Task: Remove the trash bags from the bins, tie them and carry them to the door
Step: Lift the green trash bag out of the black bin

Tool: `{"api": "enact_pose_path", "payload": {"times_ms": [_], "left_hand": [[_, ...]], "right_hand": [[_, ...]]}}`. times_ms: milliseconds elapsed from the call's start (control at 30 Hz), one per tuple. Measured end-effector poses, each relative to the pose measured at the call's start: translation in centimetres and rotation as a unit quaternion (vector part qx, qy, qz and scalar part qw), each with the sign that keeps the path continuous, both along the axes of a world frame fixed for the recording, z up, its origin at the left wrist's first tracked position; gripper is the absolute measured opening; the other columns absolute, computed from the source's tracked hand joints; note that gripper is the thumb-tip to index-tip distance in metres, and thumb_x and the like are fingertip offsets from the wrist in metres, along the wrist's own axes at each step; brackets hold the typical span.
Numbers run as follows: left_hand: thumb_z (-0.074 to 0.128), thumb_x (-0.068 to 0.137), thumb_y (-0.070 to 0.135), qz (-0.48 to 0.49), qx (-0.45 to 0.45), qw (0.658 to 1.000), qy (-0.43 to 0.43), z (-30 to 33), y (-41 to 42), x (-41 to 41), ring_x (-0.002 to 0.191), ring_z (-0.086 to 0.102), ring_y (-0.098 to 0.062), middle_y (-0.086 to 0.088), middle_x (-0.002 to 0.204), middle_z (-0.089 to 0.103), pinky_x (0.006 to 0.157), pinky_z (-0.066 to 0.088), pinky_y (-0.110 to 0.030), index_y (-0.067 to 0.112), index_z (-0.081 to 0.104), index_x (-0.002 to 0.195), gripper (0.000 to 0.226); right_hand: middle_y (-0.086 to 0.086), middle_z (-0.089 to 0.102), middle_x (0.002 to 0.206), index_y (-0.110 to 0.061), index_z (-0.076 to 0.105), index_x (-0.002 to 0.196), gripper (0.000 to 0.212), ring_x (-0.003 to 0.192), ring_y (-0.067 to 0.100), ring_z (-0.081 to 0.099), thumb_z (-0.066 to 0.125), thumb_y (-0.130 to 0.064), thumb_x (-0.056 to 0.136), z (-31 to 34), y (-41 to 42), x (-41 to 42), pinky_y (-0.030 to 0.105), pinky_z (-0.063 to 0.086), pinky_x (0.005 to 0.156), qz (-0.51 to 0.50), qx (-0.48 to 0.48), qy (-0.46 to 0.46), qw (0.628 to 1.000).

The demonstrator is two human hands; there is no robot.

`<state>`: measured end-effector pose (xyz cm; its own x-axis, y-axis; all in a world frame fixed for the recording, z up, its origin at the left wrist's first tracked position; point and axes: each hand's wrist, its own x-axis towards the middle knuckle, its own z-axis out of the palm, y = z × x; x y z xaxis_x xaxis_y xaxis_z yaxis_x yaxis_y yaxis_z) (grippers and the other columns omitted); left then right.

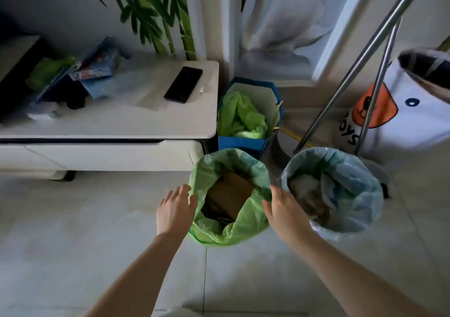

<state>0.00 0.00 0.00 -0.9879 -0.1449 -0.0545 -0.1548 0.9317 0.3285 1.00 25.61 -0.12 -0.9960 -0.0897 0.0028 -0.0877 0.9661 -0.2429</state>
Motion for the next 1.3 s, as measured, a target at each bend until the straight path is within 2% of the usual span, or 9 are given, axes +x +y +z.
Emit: {"api": "enact_pose_path", "payload": {"times_ms": [233, 400, 533, 667, 833, 933, 1100, 1200, 1300], "left_hand": [[0.051, 0.092, 0.022, 0.201, 0.247, 0.948, 0.003, -4.4, 1.6, 0.5, 0.095, 0.059, -0.028, -0.008, 0.115, 0.065, 0.073, 0.044, -0.032, 0.016, 0.056, 0.117, 0.026], [0.049, 0.095, 0.017, 0.221, 0.299, 0.928, 0.002, -4.8, 2.2, 1.7, 0.090, 0.049, -0.019, -0.010, 0.122, 0.063, 0.078, 0.037, -0.029, 0.010, 0.055, 0.125, 0.032], [0.050, 0.095, 0.018, 0.205, 0.299, 0.932, -0.004, -5.3, 1.5, 1.3, 0.102, 0.055, -0.026, -0.011, 0.124, 0.062, 0.081, 0.038, -0.029, 0.008, 0.055, 0.127, 0.034], [0.055, 0.091, 0.033, 0.226, 0.327, 0.916, -0.050, -6.1, 0.5, -0.2, 0.111, 0.058, -0.030, -0.008, 0.129, 0.060, 0.091, 0.048, -0.039, 0.014, 0.048, 0.135, 0.048], [0.075, 0.079, 0.032, 0.266, 0.428, 0.851, -0.146, -5.4, -0.8, -2.2, 0.099, 0.061, -0.027, -0.011, 0.119, 0.060, 0.086, 0.052, -0.037, 0.015, 0.042, 0.141, 0.072], [0.080, 0.075, 0.026, 0.291, 0.432, 0.843, -0.136, -4.5, -1.1, -2.8, 0.095, 0.064, -0.028, -0.012, 0.106, 0.065, 0.087, 0.054, -0.039, 0.009, 0.052, 0.133, 0.067], [0.079, 0.076, 0.017, 0.302, 0.452, 0.830, -0.129, -2.8, -1.3, -4.1, 0.084, 0.069, -0.031, -0.018, 0.096, 0.070, 0.079, 0.058, -0.041, 0.005, 0.063, 0.117, 0.046], [0.078, 0.077, 0.014, 0.300, 0.453, 0.833, -0.105, -1.4, -0.7, -4.9, 0.079, 0.068, -0.030, -0.015, 0.089, 0.070, 0.072, 0.057, -0.037, 0.004, 0.069, 0.105, 0.031], [0.073, 0.080, 0.010, 0.301, 0.463, 0.832, -0.053, 0.2, -0.1, -5.7, 0.083, 0.066, -0.030, -0.014, 0.088, 0.068, 0.081, 0.056, -0.039, 0.003, 0.070, 0.104, 0.025]], "right_hand": [[0.020, 0.047, 0.127, 0.002, 0.044, 0.130, 0.051, 0.102, 0.033, 0.060, 0.060, -0.023, 0.089, -3.4, -2.2, 1.4, 0.033, 0.051, 0.078, -0.146, -0.133, -0.007, 0.980], [0.026, 0.037, 0.140, 0.006, 0.030, 0.138, 0.061, 0.123, 0.039, 0.046, 0.058, -0.018, 0.089, -4.2, -1.9, 2.3, 0.038, 0.042, 0.096, -0.223, -0.213, -0.081, 0.948], [0.023, 0.038, 0.145, 0.006, 0.025, 0.141, 0.069, 0.127, 0.037, 0.044, 0.057, -0.028, 0.090, -4.5, -1.2, 1.4, 0.042, 0.043, 0.099, -0.347, -0.349, -0.240, 0.837], [0.013, 0.044, 0.138, -0.010, 0.034, 0.140, 0.063, 0.117, 0.034, 0.050, 0.062, -0.021, 0.085, -5.5, -0.7, 0.6, 0.044, 0.052, 0.079, -0.421, -0.517, -0.302, 0.681], [0.016, 0.057, 0.106, -0.007, 0.048, 0.124, 0.043, 0.093, 0.033, 0.058, 0.061, -0.004, 0.083, -5.3, 0.0, -0.8, 0.047, 0.052, 0.074, -0.430, -0.587, -0.327, 0.603], [0.017, 0.061, 0.111, -0.006, 0.048, 0.124, 0.046, 0.093, 0.032, 0.062, 0.066, -0.007, 0.082, -4.5, -0.2, -1.3, 0.044, 0.054, 0.075, -0.431, -0.577, -0.315, 0.618], [0.018, 0.064, 0.107, -0.002, 0.053, 0.119, 0.042, 0.096, 0.035, 0.063, 0.061, -0.028, 0.088, -2.9, -0.3, -2.7, 0.051, 0.055, 0.086, -0.398, -0.482, -0.260, 0.736], [0.020, 0.063, 0.110, 0.000, 0.055, 0.119, 0.041, 0.098, 0.036, 0.063, 0.057, -0.028, 0.090, -1.4, 0.0, -4.1, 0.051, 0.056, 0.083, -0.364, -0.424, -0.211, 0.802], [0.016, 0.062, 0.107, -0.006, 0.058, 0.119, 0.032, 0.099, 0.034, 0.062, 0.050, -0.022, 0.092, 0.8, 0.1, -5.4, 0.050, 0.055, 0.086, -0.308, -0.413, -0.181, 0.838]]}}
